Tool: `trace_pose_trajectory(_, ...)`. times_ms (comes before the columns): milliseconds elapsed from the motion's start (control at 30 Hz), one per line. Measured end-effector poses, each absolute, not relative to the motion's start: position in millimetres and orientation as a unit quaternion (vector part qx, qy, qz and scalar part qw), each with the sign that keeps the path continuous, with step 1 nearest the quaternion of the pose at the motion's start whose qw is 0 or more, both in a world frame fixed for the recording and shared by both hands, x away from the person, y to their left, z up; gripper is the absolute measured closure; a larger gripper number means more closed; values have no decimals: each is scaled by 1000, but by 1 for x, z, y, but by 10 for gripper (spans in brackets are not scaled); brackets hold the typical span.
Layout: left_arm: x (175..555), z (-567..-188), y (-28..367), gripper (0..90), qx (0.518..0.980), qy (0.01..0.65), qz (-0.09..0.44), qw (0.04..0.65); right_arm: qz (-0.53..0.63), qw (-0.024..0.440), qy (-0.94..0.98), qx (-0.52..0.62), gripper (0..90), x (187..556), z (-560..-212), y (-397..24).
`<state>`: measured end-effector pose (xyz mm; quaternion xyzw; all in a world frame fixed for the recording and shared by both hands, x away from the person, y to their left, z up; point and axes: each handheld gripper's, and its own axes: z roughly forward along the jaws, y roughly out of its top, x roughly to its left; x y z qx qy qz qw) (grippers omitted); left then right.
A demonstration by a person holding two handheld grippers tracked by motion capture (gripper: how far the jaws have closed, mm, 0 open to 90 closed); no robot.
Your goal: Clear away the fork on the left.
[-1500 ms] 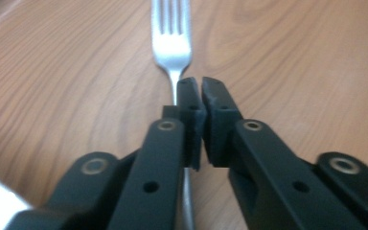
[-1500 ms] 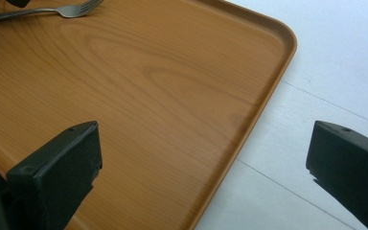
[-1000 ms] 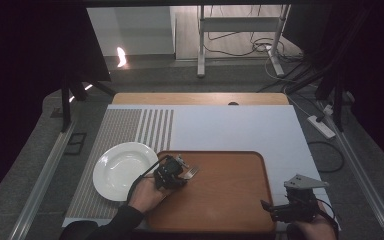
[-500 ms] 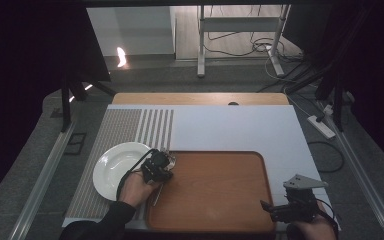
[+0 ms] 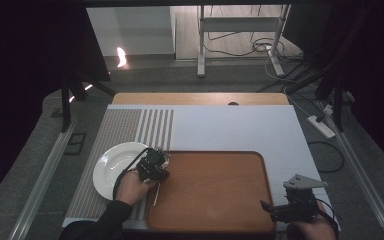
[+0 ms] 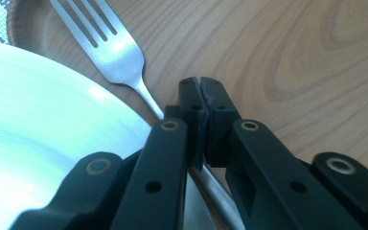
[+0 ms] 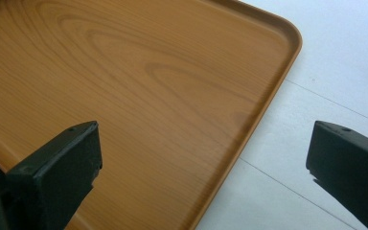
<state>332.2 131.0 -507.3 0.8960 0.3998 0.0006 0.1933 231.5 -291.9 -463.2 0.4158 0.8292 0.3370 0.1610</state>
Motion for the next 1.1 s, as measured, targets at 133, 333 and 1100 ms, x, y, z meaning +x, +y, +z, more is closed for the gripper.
trace_pose_trajectory(133, 332, -506, 130, 837, 894, 396, -5, 210, 337, 161, 829, 416, 0, 231, -463, -292)
trace_pose_trajectory(333, 331, -498, 132, 742, 889, 392, 6, 238, 336, 162, 830, 415, 0, 231, -463, -292)
trace_pose_trajectory(1100, 329, -486, 147, 260, 872, 384, 36, 301, 338, 161, 828, 417, 0, 232, -463, -292)
